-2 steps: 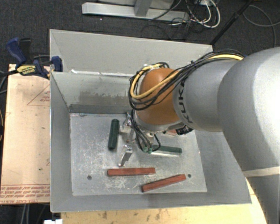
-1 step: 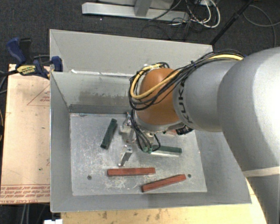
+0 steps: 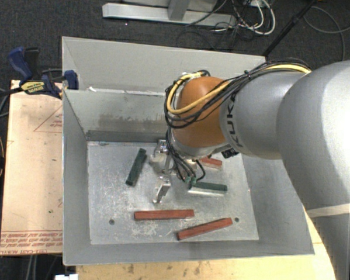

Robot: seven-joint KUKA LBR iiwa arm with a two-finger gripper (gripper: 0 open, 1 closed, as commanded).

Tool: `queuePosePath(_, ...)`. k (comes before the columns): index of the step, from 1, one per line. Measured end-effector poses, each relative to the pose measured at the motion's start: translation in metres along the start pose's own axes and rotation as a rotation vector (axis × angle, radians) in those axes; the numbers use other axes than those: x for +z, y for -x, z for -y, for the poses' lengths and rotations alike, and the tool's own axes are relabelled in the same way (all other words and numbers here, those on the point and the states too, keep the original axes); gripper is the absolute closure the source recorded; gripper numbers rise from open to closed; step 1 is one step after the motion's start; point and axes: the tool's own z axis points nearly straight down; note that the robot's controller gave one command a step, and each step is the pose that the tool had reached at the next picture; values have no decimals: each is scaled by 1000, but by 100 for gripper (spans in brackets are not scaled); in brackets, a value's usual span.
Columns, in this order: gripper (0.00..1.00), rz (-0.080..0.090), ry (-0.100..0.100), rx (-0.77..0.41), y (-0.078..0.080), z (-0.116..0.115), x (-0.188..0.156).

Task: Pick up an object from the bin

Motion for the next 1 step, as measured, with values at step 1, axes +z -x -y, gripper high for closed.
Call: queuePosePath(1,0,0,-7,-125,29,-11,-6)
